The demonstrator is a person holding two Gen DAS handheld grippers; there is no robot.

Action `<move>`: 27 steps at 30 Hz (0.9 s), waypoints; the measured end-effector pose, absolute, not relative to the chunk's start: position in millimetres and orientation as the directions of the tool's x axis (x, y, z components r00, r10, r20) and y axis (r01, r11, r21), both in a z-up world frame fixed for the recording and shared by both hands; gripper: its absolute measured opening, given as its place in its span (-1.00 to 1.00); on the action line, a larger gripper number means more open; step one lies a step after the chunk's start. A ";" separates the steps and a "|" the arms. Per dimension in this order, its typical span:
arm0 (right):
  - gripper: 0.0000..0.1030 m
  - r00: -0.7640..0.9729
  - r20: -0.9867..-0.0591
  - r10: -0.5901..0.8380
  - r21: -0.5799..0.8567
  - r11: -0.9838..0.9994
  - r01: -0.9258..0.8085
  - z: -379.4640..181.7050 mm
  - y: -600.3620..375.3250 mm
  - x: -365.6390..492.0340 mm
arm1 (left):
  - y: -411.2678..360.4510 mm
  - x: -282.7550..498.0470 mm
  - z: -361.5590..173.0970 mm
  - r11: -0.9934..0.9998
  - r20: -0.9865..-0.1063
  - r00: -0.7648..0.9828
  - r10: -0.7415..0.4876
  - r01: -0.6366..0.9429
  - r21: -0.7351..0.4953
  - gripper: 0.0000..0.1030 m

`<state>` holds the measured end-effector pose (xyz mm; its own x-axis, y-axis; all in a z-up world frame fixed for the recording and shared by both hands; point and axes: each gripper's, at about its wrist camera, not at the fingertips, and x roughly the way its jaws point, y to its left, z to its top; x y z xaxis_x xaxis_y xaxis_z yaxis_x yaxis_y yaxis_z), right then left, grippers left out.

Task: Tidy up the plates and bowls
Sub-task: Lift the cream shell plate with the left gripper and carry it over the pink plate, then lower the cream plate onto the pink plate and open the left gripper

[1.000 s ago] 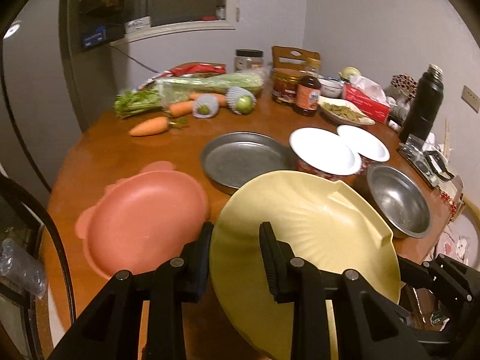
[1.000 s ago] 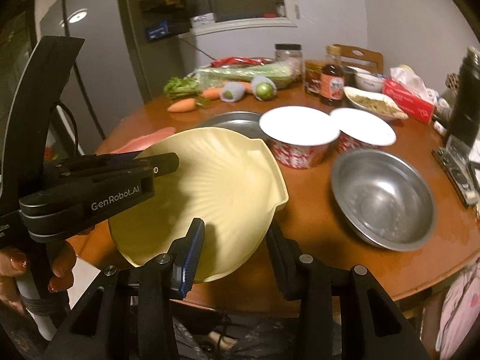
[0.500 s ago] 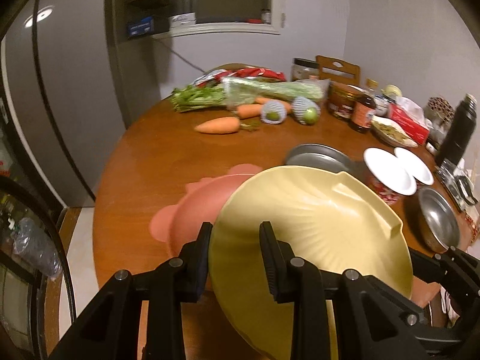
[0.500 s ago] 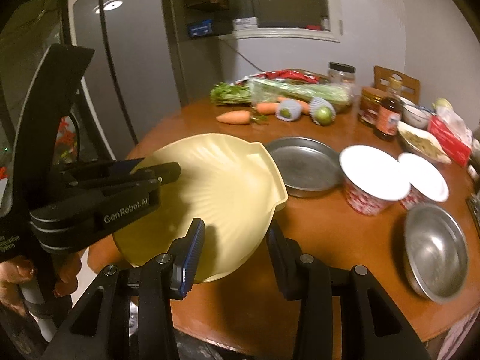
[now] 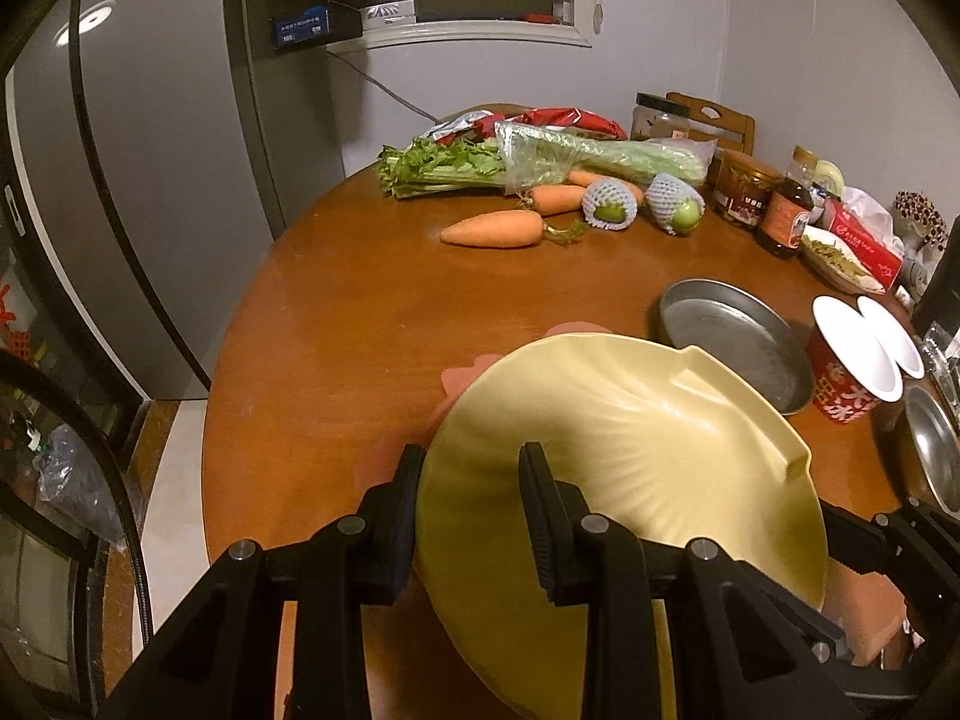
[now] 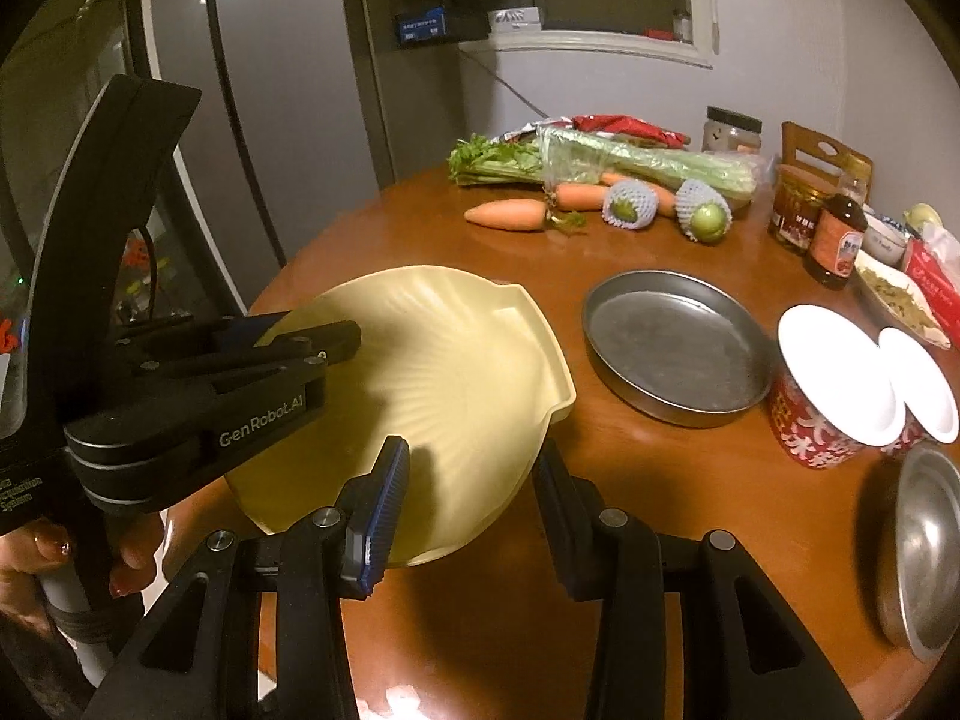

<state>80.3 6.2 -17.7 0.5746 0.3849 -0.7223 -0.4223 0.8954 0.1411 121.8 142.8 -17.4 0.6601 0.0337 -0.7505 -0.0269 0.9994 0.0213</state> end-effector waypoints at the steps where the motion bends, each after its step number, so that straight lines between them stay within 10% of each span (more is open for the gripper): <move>1: -0.14 0.573 -0.723 0.386 0.144 0.895 -0.422 -19.0 6.0 82.6 | 143.1 125.0 -18.6 0.999 -0.752 0.658 0.034 -0.023 0.025 -0.39; 27: -0.11 0.548 -0.735 0.400 0.148 0.883 -0.446 -27.8 24.6 93.6 | 162.6 163.3 -36.4 0.998 -0.767 0.639 0.064 -0.049 0.043 -0.34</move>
<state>93.6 24.6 -27.8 0.5479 0.3997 -0.7349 -0.4457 0.8829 0.1479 163.3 162.6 -36.4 0.6388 0.0645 -0.7667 -0.0486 0.9979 0.0435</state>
